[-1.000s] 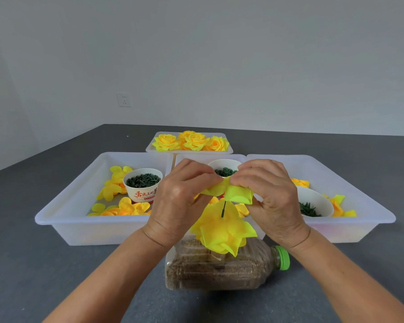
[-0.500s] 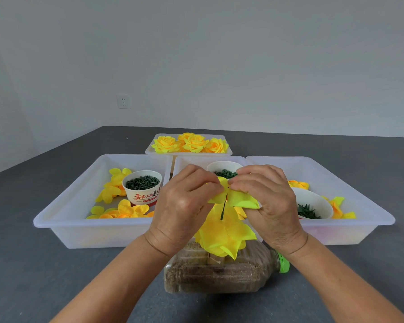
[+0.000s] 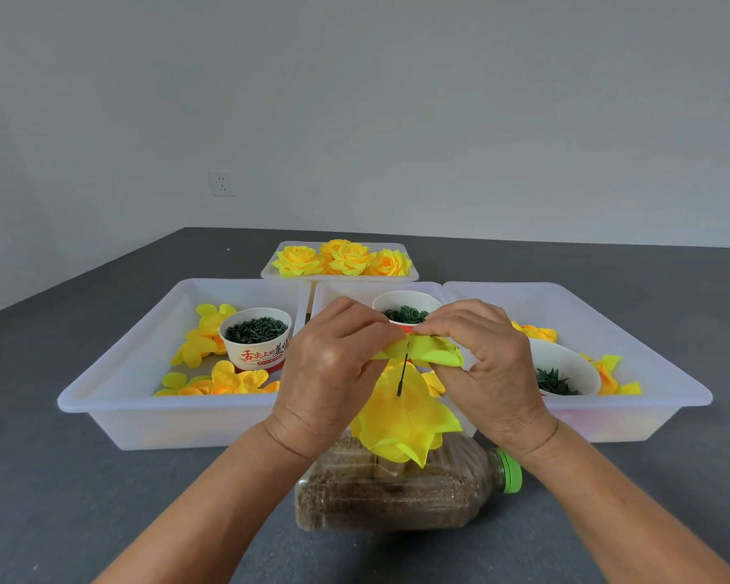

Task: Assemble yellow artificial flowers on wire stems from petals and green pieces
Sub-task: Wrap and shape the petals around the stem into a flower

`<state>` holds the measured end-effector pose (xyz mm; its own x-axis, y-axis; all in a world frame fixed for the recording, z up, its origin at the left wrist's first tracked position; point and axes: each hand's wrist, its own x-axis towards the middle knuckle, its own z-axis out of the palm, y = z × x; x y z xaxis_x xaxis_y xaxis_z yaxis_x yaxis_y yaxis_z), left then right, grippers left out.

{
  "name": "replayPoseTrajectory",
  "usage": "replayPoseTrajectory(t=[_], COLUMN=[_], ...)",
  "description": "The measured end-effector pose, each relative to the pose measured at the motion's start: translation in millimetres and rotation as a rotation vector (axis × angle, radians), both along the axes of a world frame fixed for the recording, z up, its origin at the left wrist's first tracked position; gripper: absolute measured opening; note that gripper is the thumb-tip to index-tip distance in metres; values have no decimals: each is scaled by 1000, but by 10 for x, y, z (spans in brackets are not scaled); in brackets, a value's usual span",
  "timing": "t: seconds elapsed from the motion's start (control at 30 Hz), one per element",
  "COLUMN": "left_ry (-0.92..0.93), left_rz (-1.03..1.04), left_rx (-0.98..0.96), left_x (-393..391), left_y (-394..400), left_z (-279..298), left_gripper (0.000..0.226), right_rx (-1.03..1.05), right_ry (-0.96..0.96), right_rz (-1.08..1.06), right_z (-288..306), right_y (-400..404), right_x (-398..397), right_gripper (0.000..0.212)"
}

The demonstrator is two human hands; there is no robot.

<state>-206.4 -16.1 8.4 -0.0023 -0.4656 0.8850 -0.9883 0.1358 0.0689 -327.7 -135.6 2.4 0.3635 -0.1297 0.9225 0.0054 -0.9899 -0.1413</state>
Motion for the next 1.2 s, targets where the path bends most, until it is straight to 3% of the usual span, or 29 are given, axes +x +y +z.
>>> replayPoseTrajectory(t=[0.27, 0.9, 1.0, 1.2], left_ry=[-39, 11, 15, 22], left_rz=[8, -50, -51, -27], left_rx=[34, 98, 118, 151], left_x=[11, 25, 35, 59], left_y=[36, 128, 150, 170], left_z=[-37, -100, -124, -186], left_gripper=[25, 19, 19, 17], right_rx=[-85, -50, -62, -94], right_ry=[16, 64, 58, 98], right_rz=[-11, 57, 46, 35], right_z=[-71, -137, -159, -212], right_y=[-7, -9, -12, -22], right_x=[0, -71, -92, -129], right_gripper=[21, 17, 6, 24])
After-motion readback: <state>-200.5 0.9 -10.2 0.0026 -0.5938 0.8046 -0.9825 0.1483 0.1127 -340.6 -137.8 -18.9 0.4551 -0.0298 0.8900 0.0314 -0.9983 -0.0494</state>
